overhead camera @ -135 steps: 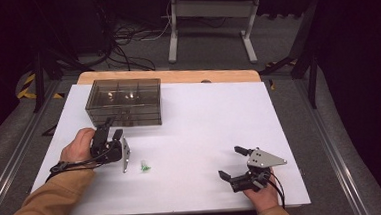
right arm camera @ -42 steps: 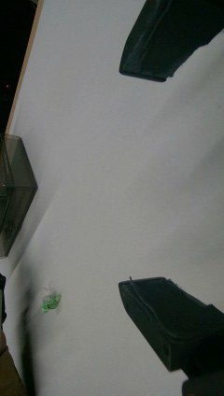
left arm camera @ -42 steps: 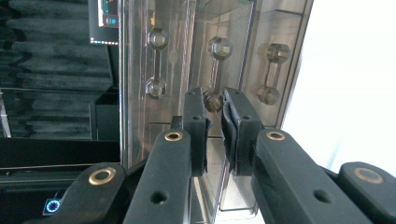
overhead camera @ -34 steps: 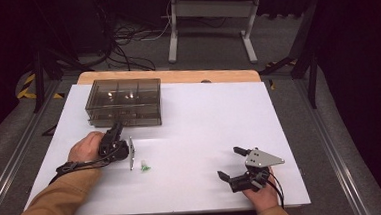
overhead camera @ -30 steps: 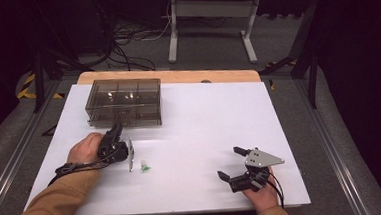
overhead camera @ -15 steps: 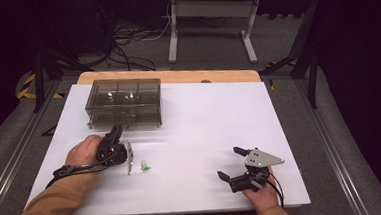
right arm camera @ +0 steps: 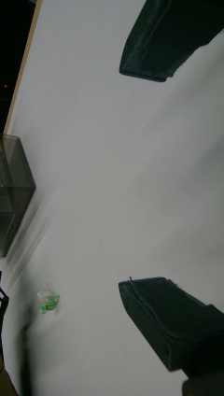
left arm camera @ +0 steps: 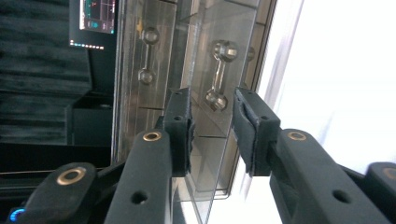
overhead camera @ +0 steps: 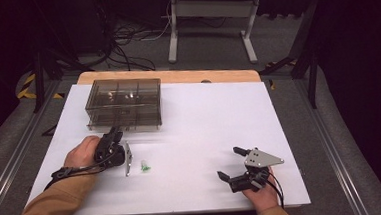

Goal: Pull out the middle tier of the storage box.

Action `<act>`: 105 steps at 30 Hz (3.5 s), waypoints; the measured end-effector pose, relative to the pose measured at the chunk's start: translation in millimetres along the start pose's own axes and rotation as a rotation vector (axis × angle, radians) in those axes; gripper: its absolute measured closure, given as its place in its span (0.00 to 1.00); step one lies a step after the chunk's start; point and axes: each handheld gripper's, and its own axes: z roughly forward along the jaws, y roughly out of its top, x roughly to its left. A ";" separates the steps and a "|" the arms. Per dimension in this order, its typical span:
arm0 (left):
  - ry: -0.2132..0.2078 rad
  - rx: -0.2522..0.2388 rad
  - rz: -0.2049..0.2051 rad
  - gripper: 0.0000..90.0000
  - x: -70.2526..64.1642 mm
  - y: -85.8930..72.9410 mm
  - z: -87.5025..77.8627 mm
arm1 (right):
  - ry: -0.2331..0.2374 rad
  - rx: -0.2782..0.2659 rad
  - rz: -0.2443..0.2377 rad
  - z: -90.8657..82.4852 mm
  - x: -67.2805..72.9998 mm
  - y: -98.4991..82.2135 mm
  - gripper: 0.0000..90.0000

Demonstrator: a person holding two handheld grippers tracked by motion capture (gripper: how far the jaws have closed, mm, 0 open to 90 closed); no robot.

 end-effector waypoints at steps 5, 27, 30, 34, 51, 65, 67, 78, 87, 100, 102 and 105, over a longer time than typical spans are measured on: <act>-0.084 -0.036 -0.104 0.69 10.5 -0.9 -3.5 | 0.000 0.000 0.000 -0.1 0.0 0.0 0.00; -0.361 -0.168 -0.448 0.48 46.5 -11.5 -14.3 | -0.008 -0.006 -0.006 -0.8 0.0 -0.1 0.00; -0.441 -0.211 -0.538 0.45 55.6 -17.3 -14.6 | -0.006 -0.003 -0.003 -0.6 0.2 0.0 0.00; -0.495 -0.239 -0.604 0.40 62.5 -22.5 -13.9 | -0.005 -0.002 -0.004 -0.5 0.2 0.0 0.00; -0.791 -0.387 -0.934 0.21 87.5 -52.4 3.3 | -0.005 -0.002 -0.005 -0.4 0.4 0.0 0.00; -0.890 -0.443 -1.020 0.15 94.0 -64.0 13.4 | -0.006 -0.002 -0.004 -0.5 0.2 0.0 0.00; -0.890 -0.444 -1.012 0.14 93.8 -63.4 13.7 | -0.007 -0.003 -0.001 -0.4 0.4 0.1 0.00; -0.919 -0.402 -0.907 0.14 104.1 -55.2 12.6 | -0.001 -0.006 -0.004 -0.7 0.1 -0.1 0.00; -0.918 -0.308 -0.771 0.32 112.4 -38.1 18.6 | 0.001 -0.011 -0.001 -1.6 -0.4 -0.3 0.00; -0.910 -0.199 -0.667 0.41 108.4 -23.6 35.4 | 0.005 -0.011 -0.001 -1.6 -0.4 -0.3 0.00; -0.926 -0.172 -0.647 0.42 107.9 -22.1 38.9 | 0.005 -0.012 -0.002 -1.5 -0.4 -0.4 0.00; -0.938 -0.154 -0.634 0.42 107.5 -20.8 42.8 | 0.007 -0.011 -0.001 -1.6 -0.3 -0.4 0.00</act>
